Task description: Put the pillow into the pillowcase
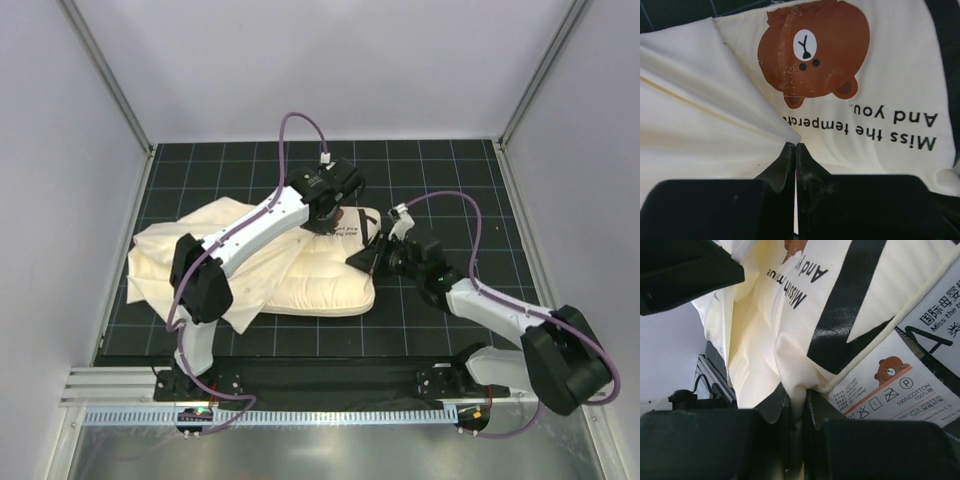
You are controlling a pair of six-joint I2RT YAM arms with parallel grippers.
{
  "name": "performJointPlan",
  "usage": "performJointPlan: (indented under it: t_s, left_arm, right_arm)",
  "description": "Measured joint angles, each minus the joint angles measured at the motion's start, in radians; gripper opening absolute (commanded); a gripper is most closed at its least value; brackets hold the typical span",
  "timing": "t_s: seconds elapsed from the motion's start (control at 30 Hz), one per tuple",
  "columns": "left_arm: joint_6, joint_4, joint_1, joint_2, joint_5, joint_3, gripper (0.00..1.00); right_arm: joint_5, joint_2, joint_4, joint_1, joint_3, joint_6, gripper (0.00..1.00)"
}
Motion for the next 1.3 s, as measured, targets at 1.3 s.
performJointPlan:
  t_s: [1.3]
  left_arm:
    - [-0.15,0.079,-0.182,-0.18,0.334,0.146,0.0]
  right_arm:
    - [0.439,-0.371,-0.658,0.023,0.212,0.164,0.04]
